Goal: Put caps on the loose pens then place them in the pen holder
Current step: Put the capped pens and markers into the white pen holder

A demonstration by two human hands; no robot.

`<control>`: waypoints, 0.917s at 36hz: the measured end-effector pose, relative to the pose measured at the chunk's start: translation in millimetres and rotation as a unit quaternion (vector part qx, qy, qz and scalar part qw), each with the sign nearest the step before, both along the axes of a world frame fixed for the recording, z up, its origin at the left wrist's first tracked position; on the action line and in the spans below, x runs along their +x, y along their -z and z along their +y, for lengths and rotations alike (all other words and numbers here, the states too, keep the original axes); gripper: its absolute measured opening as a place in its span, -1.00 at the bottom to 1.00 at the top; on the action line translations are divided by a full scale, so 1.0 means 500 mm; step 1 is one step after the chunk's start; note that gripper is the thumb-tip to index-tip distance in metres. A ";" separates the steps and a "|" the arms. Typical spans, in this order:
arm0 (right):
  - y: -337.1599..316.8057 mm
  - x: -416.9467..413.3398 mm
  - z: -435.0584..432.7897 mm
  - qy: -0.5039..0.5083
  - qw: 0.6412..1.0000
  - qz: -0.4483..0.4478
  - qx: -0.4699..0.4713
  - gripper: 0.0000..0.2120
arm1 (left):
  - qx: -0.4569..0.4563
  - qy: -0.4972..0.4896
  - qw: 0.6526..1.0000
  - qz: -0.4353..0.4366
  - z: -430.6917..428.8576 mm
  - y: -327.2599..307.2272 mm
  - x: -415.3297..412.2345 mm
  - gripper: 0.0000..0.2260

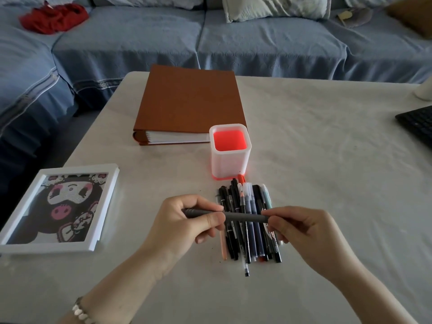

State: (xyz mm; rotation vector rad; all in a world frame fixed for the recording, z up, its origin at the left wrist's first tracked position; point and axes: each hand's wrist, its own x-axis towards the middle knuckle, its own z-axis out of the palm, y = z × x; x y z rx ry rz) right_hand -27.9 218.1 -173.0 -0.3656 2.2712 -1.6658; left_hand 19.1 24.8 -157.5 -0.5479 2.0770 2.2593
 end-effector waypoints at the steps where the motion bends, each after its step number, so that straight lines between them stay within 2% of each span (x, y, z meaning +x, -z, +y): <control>1: 0.002 -0.003 0.003 0.003 1.000 0.011 0.007 -0.61 | -0.003 0.005 1.000 0.002 0.001 -0.002 -0.005 -0.90; 4: -0.004 -0.016 0.013 -0.001 0.999 0.044 0.026 -0.61 | -0.009 0.024 1.000 0.005 0.003 -0.003 -0.023 -0.90; 6: -0.004 -0.029 0.016 -0.035 0.993 0.073 0.087 -0.64 | -0.033 0.046 0.998 0.000 0.005 -0.003 -0.039 -0.91; 9: -0.006 -0.044 0.008 -0.131 0.954 0.139 0.231 -0.81 | -0.133 0.111 0.985 0.002 0.021 -0.008 -0.071 -0.96; 12: -0.008 -0.058 0.001 -0.128 0.941 0.197 0.244 -0.75 | -0.235 0.134 0.962 0.040 0.041 -0.003 -0.114 -0.88; 15: -0.007 -0.074 0.011 -0.101 0.947 0.154 0.264 -0.84 | -0.319 0.120 0.934 0.105 0.039 0.007 -0.165 -0.83; 16: -0.002 -0.078 0.018 -0.086 0.952 0.131 0.262 -0.89 | -0.349 0.086 0.924 0.131 0.030 0.010 -0.183 -0.85; 18: 0.008 -0.082 0.028 -0.032 0.969 0.088 0.230 -0.88 | -0.454 0.012 0.875 0.170 0.007 0.018 -0.214 -0.80; 20: 0.013 -0.085 0.035 0.039 0.985 0.051 0.158 -0.85 | -0.525 0.003 0.842 0.125 -0.017 0.035 -0.236 -0.73; 22: 0.009 -0.097 0.033 0.095 0.990 0.052 0.085 -0.85 | -0.543 0.056 0.837 0.036 -0.034 0.052 -0.240 -0.69; 24: -0.008 -0.117 0.017 0.133 0.988 0.070 0.023 -0.86 | -0.553 0.109 0.826 -0.003 -0.044 0.070 -0.234 -0.66; 28: -0.056 -0.157 -0.055 0.153 0.979 0.127 -0.054 -0.81 | -0.576 0.092 0.810 0.062 -0.059 0.078 -0.224 -0.79; 33: -0.069 -0.194 -0.162 0.103 0.986 0.126 -0.030 -0.79 | -0.562 0.068 0.820 0.086 -0.088 0.067 -0.200 -0.90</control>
